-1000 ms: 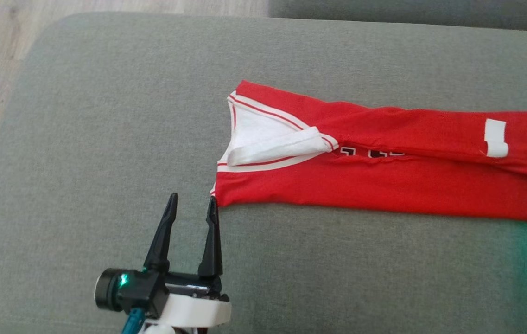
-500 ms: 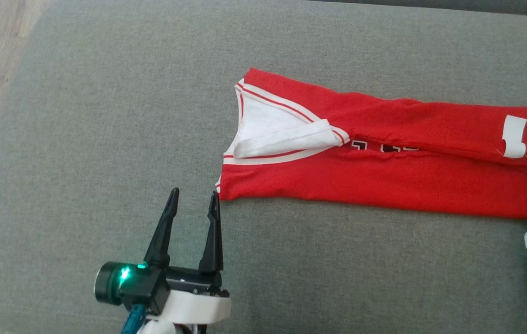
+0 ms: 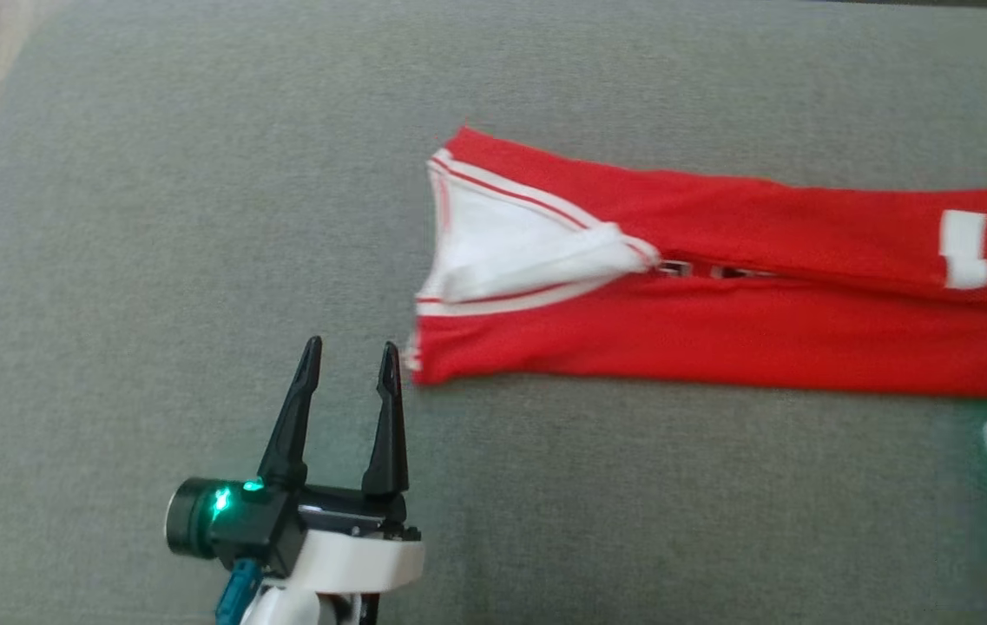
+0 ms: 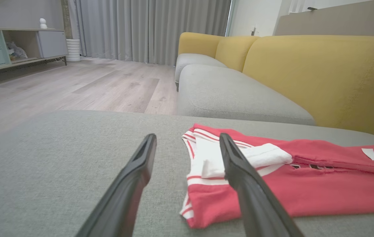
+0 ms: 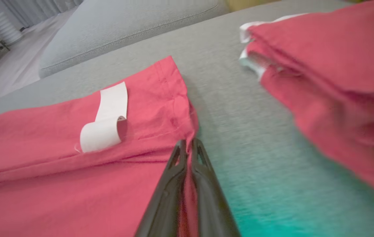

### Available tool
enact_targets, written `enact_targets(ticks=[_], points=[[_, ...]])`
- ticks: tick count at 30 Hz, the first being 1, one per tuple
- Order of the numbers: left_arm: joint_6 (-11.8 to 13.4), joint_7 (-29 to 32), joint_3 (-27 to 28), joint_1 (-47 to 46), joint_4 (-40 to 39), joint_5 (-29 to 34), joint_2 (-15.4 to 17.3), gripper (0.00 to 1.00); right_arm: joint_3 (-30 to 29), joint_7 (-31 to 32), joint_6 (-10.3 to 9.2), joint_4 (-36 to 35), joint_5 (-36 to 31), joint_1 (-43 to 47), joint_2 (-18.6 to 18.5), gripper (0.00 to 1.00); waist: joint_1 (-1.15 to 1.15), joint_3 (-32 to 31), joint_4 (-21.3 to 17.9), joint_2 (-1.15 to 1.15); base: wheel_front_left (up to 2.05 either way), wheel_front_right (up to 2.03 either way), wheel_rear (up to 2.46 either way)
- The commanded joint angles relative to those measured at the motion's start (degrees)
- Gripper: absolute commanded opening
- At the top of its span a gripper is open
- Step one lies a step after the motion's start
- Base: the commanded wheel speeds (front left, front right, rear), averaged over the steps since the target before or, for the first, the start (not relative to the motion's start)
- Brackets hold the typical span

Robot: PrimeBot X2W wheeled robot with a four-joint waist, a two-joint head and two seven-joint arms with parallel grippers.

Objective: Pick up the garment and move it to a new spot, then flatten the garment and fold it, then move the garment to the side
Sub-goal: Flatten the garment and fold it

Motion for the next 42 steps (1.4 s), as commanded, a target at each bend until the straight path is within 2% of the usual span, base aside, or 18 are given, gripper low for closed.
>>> enact_targets(ticks=[1, 5, 9, 15, 19, 22, 29, 33, 39, 40, 41, 42], points=[[-0.2, -0.5, 2.2, -2.1, -1.8, 0.4, -0.3, 1.0, -0.7, 0.2, -0.05, -2.0, 0.5, 0.0, -4.5, 0.0, -0.01, 0.1, -0.8, 0.0, 0.0, 0.0, 0.0], [-0.6, -0.5, 2.9, -2.4, -1.6, 0.9, -0.3, 1.0, -2.0, 3.0, -0.05, -6.2, 1.9, -1.1, -8.2, 0.0, -0.01, 0.1, -2.4, 0.0, 0.0, 0.0, 0.0], [-1.0, -0.5, 3.4, -2.7, -1.2, 0.9, -0.3, 1.0, -1.3, 7.7, -0.05, -14.7, 5.0, -1.7, -9.0, 0.0, -0.01, -0.4, -3.4, 0.0, 0.0, 0.0, 0.0], [-1.0, -0.5, 3.1, -2.4, -0.7, -0.5, -0.3, 1.0, 0.9, 15.7, -0.05, -32.8, 10.8, 0.2, -4.6, 0.0, -0.01, -2.2, -3.3, 0.0, 0.0, 0.0, 0.0], [-0.7, -0.5, 2.3, -2.4, -0.4, -1.5, -0.3, 1.0, 3.9, 20.0, -0.05, -42.1, 10.3, 1.2, 0.2, 0.0, -0.01, -2.9, -2.2, 0.0, 0.0, 0.0, 0.0], [-0.6, -0.5, 1.9, -2.5, -0.3, -2.0, -0.3, 1.0, 7.8, 22.4, -0.05, -45.9, 8.8, 0.8, 4.2, 0.0, -0.01, -3.1, -0.9, 0.0, 0.0, 0.0, 0.0], [-0.4, -0.5, 0.6, -3.1, 0.0, -3.3, -0.3, 1.0, 17.6, 24.4, -0.05, -44.9, 6.7, -0.9, 10.4, 0.0, -0.01, -3.1, 2.7, 0.0, 0.0, 0.0, 0.0], [0.0, -0.5, -0.5, -3.4, 0.2, -4.1, -0.3, 1.0, 21.9, 23.6, -0.05, -40.8, 5.7, -1.1, 12.9, 0.0, -0.01, -3.2, 5.4, 0.0, 0.0, 0.0, 0.0], [0.5, -0.5, -1.3, -3.5, 0.6, -5.2, -0.3, 1.0, 25.7, 21.3, -0.05, -32.5, 4.8, -1.1, 14.7, 0.0, -0.01, -3.3, 8.6, 0.0, 0.0, 0.0, 0.0], [0.6, -0.5, -1.4, -3.4, 0.7, -5.3, -0.3, 1.0, 26.1, 20.8, -0.05, -31.2, 4.7, -1.1, 14.9, 0.09, -0.01, -3.3, 8.9, 0.0, 0.0, 0.0, 0.0], [0.7, -0.5, -1.5, -3.4, 0.8, -5.4, -0.3, 1.0, 26.5, 20.3, -0.05, -30.0, 4.8, -1.1, 15.1, 0.39, -0.01, -3.4, 9.1, 0.0, 0.0, 0.0, 0.0], [0.8, -0.5, -1.5, -3.4, 0.8, -5.4, -0.3, 1.0, 26.8, 19.6, -0.05, -29.0, 4.8, -1.1, 15.2, 1.0, -0.01, -3.5, 9.2, 0.0, 0.0, 0.0, 0.0]])
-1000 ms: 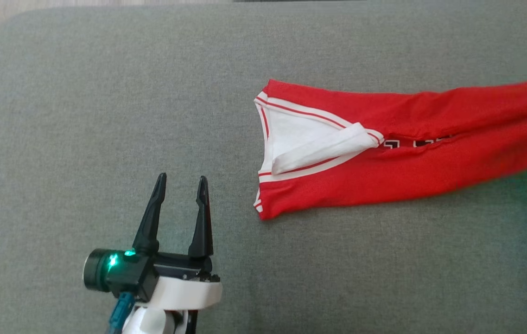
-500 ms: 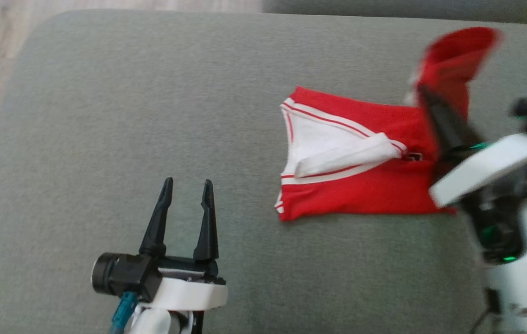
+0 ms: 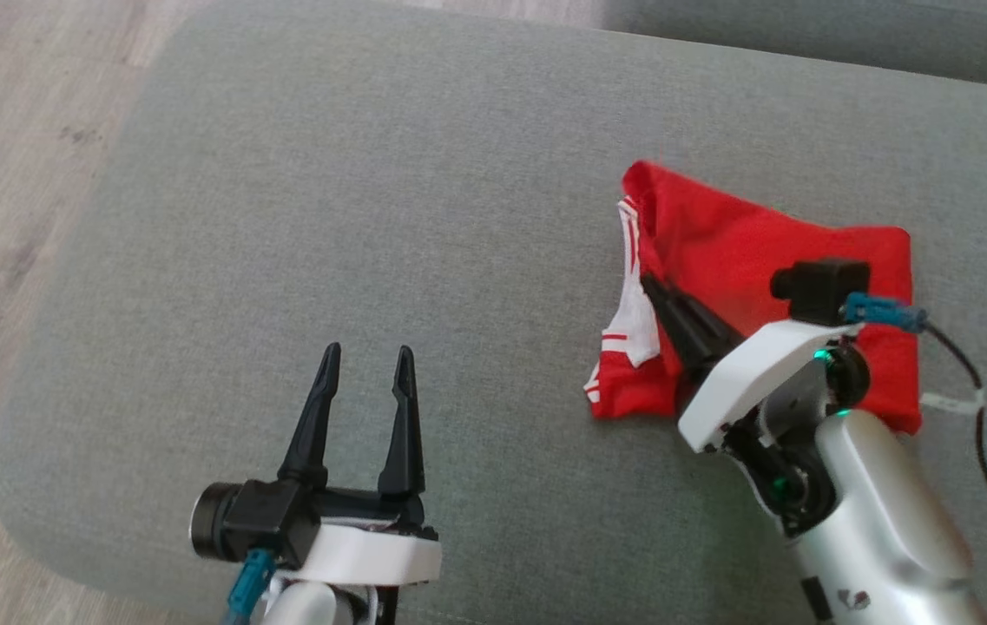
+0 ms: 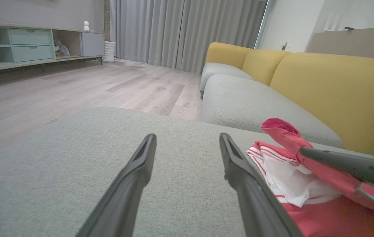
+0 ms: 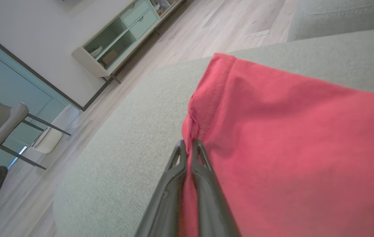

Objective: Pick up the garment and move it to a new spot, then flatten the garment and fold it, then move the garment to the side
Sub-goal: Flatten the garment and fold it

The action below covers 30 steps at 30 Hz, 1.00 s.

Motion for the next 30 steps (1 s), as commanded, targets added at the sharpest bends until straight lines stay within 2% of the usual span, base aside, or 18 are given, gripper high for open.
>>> enact_targets(ticks=[1, 7, 15, 19, 23, 26, 27, 30], points=[[0.3, -0.5, 1.3, -2.0, -1.5, -0.3, -0.2, 1.0, 1.4, -1.5, -0.04, -1.5, 0.0, -1.8, 1.3, 1.0, 0.0, -0.2, 0.2, 0.0, 0.0, 0.0, 0.0], [0.6, -0.5, 2.8, -0.8, -1.1, -0.1, -0.2, 1.0, 1.2, -7.8, -0.04, -4.2, 1.3, -1.2, 0.7, 1.0, 0.0, -1.6, -1.6, 0.0, 0.0, 0.0, 0.0], [-0.3, -0.5, 6.8, 1.2, -0.7, -0.1, -0.2, 1.0, -4.9, -21.4, -0.04, -10.6, -0.4, 4.8, -6.9, 1.0, 0.0, -5.7, -7.4, 0.0, 0.0, 0.0, 0.0], [-0.8, -0.5, 8.3, 3.1, -0.3, 0.6, -0.2, 1.0, -8.3, -28.2, -0.04, -8.7, -3.4, 11.0, -9.5, 1.0, 0.0, -8.8, -10.2, 0.0, 0.0, 0.0, 0.0], [-0.8, -0.5, 9.6, 5.7, -0.1, 1.3, -0.2, 1.0, -9.3, -31.3, -0.04, -5.8, -6.4, 17.0, -9.7, 1.0, 0.0, -11.8, -12.6, 0.0, 0.0, 0.0, 0.0], [-1.0, -0.5, 10.5, 7.3, -0.1, 1.6, -0.2, 1.0, -8.4, -31.7, -0.04, -4.5, -12.5, 20.2, -10.5, 1.0, 0.0, -13.1, -13.8, 0.0, 0.0, 0.0, 0.0], [-1.0, -0.5, 10.5, 7.3, -0.1, 1.6, -0.2, 1.0, -8.4, -31.7, -0.04, -4.5, -12.5, 20.2, -10.5, 1.0, 0.0, -13.1, -13.8, 0.0, 0.0, 0.0, 0.0], [-1.3, -0.5, 11.8, 9.2, -0.2, 2.0, -0.2, 1.0, -10.2, -31.8, -0.04, -5.4, -15.2, 23.3, -7.3, 1.0, 0.0, -14.3, -14.8, 0.0, 0.0, 0.0, 0.0]])
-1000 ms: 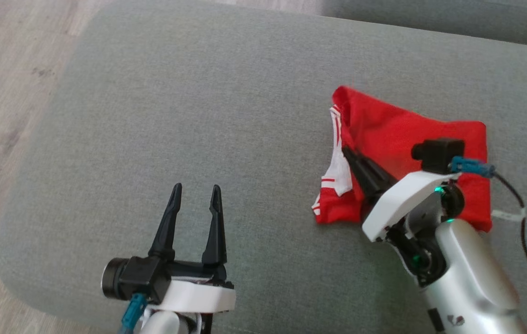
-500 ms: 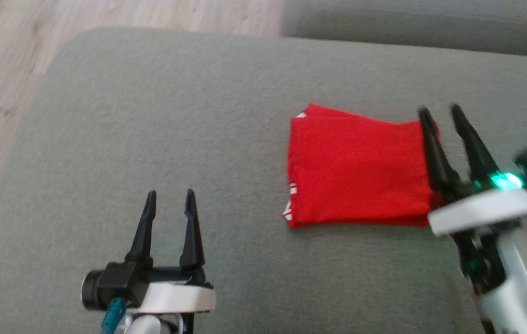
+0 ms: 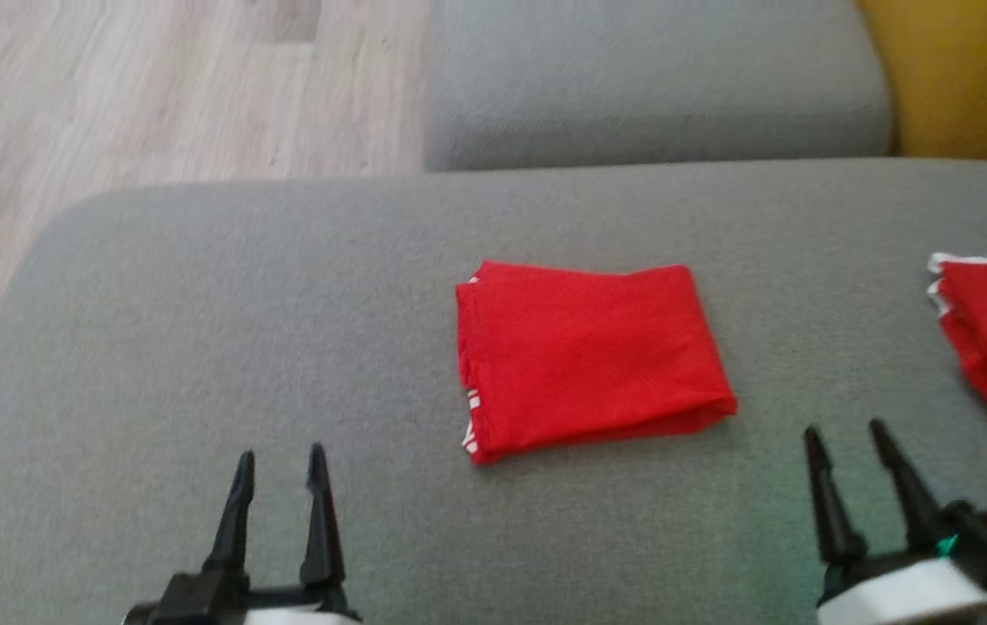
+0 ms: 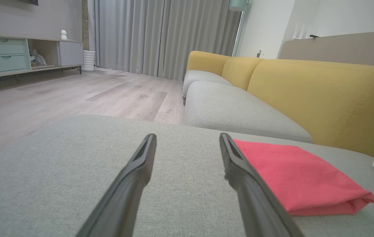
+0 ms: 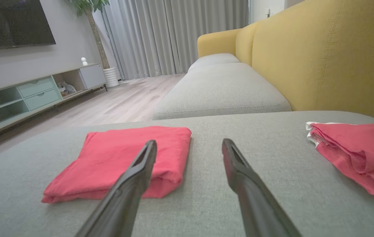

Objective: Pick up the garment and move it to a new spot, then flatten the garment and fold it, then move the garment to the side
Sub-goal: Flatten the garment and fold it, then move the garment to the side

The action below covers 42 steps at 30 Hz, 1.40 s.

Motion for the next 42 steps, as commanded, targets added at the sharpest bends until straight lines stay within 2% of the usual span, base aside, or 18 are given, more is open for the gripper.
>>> enact_targets(ticks=[1, 4, 11, 31, 42], points=[[-0.3, -0.5, 2.6, -0.6, -1.9, 0.2, -0.2, 1.0, 1.0, -0.8, -0.04, -2.4, -1.8, -0.3, 0.1, 1.0, 0.01, -1.6, -1.5, 0.0, 0.0, 0.0, 0.0], [-1.3, -0.5, 3.6, 1.3, -2.2, 1.2, -0.2, 1.0, 0.2, -0.8, -0.04, -2.6, -3.1, 1.6, 2.4, 1.0, 0.01, -2.5, -2.2, 0.0, 0.0, 0.0, 0.0], [-1.9, -0.5, 5.6, 3.9, -0.9, 3.3, -0.2, 1.0, 0.5, -0.8, -0.04, -2.7, -5.1, 2.5, 3.6, 1.0, 0.01, -3.6, -3.0, 0.0, 0.0, 0.0, 0.0], [-1.3, -0.5, 5.0, 3.9, -0.3, 2.7, -0.2, 1.0, 1.1, -0.8, -0.04, -2.1, -7.8, 2.4, 3.0, 1.0, 0.01, -3.4, -2.9, 0.0, 0.0, 0.0, 0.0], [-1.1, -0.5, 3.8, 2.7, -1.1, 2.6, -0.2, 1.0, 0.3, -0.8, -0.04, -1.0, -8.6, 1.5, 2.5, 1.0, 0.01, -1.2, -1.5, 0.0, 0.0, 0.0, 0.0]])
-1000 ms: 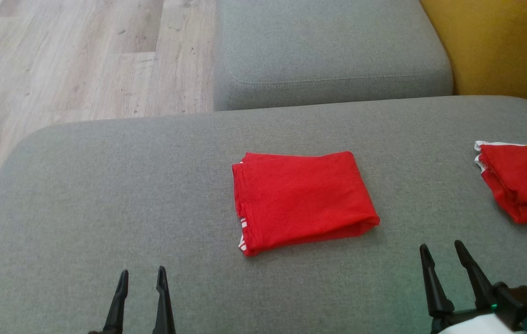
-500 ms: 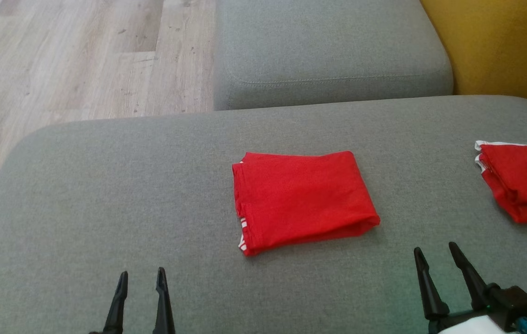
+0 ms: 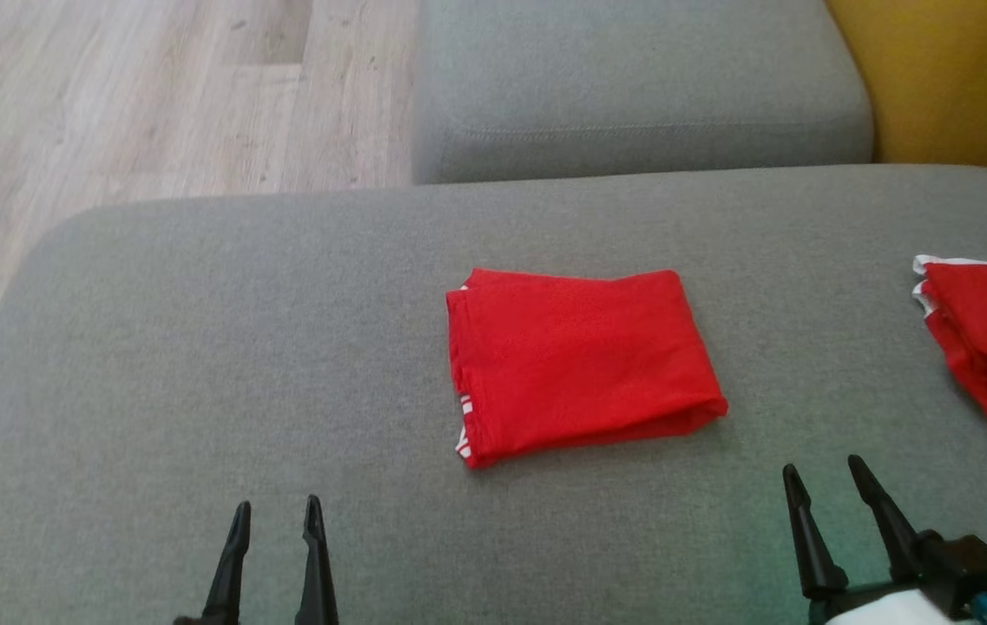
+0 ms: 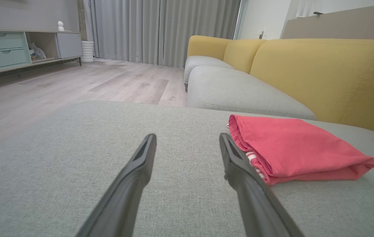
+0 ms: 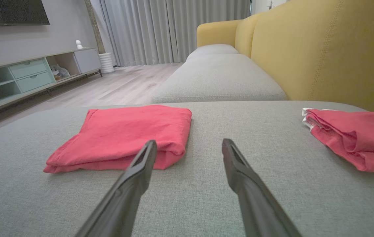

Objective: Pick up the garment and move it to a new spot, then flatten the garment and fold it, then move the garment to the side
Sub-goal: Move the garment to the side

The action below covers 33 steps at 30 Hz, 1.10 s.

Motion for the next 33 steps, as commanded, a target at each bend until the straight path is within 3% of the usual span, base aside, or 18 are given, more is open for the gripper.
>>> enact_targets(ticks=[1, 10, 18, 25, 26, 27, 28, 29, 33], points=[[0.3, -0.5, 1.3, -3.2, -2.1, -0.3, -0.3, 1.0, 0.8, -0.8, -0.04, -1.4, -0.5, -2.8, -1.4, 1.0, 0.0, 0.5, 0.3, 0.0, 0.0, 0.0, 0.0], [0.7, -0.5, -1.2, -4.9, -3.1, -0.7, -0.3, 1.0, 1.0, 0.4, -0.04, 8.7, 5.4, -12.5, -3.1, 1.0, 0.0, 5.2, 1.8, 0.0, 0.0, 0.0, 0.0], [1.0, -0.5, -3.4, -8.1, -2.6, -1.1, -0.3, 1.0, 4.5, 13.8, -0.04, 17.5, 14.3, -27.9, -5.0, 1.0, 0.0, 9.5, 3.1, 0.0, 0.0, 0.0, 0.0], [1.5, -0.5, -5.0, -10.3, -2.2, -1.5, -0.3, 1.0, 10.1, 22.7, -0.04, 24.2, 22.3, -34.3, -6.2, 1.0, 0.0, 11.8, 4.3, 0.0, 0.0, 0.0, 0.0], [1.6, -0.5, -5.2, -10.5, -2.1, -1.5, -0.3, 1.0, 10.4, 23.4, -0.04, 25.1, 23.6, -34.7, -6.1, 0.93, 0.0, 12.0, 4.3, 0.0, 0.0, 0.0, 0.0], [1.7, -0.5, -5.3, -10.7, -2.1, -1.5, -0.3, 1.0, 10.7, 23.7, -0.04, 25.7, 24.6, -35.1, -6.1, 0.49, 0.0, 12.2, 4.3, 0.0, 0.0, 0.0, 0.0], [1.8, -0.5, -5.4, -10.8, -2.0, -1.6, -0.3, 1.0, 11.1, 23.6, -0.04, 26.1, 25.4, -35.5, -6.2, 0.14, 0.0, 12.3, 4.3, 0.0, 0.0, 0.0, 0.0], [2.0, -0.5, -5.4, -10.9, -2.1, -1.6, -0.3, 1.0, 11.6, 23.3, -0.04, 26.3, 26.2, -35.9, -6.3, 0.0, 0.0, 12.5, 4.1, 0.0, 0.0, 0.0, 0.0], [2.0, -0.5, -5.1, -11.3, -2.3, -1.7, -0.3, 1.0, 13.8, 20.5, -0.04, 25.5, 28.5, -37.1, -7.5, 0.0, 0.0, 13.5, 2.3, 0.0, 0.0, 0.0, 0.0]])
